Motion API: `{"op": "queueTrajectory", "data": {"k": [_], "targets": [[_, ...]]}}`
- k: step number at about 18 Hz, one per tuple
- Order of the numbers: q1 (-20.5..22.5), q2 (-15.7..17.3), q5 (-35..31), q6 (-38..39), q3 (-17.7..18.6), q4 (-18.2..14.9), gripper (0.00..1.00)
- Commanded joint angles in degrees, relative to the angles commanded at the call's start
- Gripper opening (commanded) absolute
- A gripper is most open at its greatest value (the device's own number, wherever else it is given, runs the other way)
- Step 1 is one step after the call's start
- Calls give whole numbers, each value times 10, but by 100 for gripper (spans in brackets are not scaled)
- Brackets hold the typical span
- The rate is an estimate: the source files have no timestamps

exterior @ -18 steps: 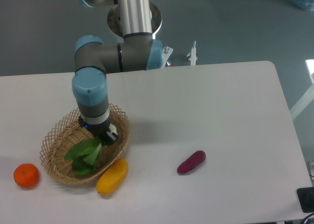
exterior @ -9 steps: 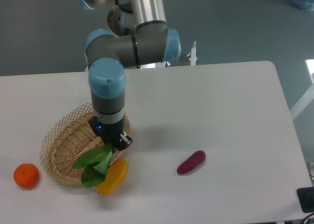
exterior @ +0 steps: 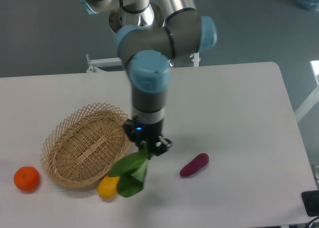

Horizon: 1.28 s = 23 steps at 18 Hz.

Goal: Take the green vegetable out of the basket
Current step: 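Lift the bok choy out of the basket and carry it away, then hold the bok choy raised beside the purple sweet potato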

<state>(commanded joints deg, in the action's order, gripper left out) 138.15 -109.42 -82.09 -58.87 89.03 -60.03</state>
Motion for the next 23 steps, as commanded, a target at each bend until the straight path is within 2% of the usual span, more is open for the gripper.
{"op": "queueTrajectory", "data": {"k": [11, 13, 17, 23], "targets": [[123, -57, -13, -163, -36, 2, 29], [123, -67, -36, -192, -51, -1, 28], [119, -90, -58, -194, -87, -13, 29], [120, -98, -52, -202, -102, -18, 28]]}}
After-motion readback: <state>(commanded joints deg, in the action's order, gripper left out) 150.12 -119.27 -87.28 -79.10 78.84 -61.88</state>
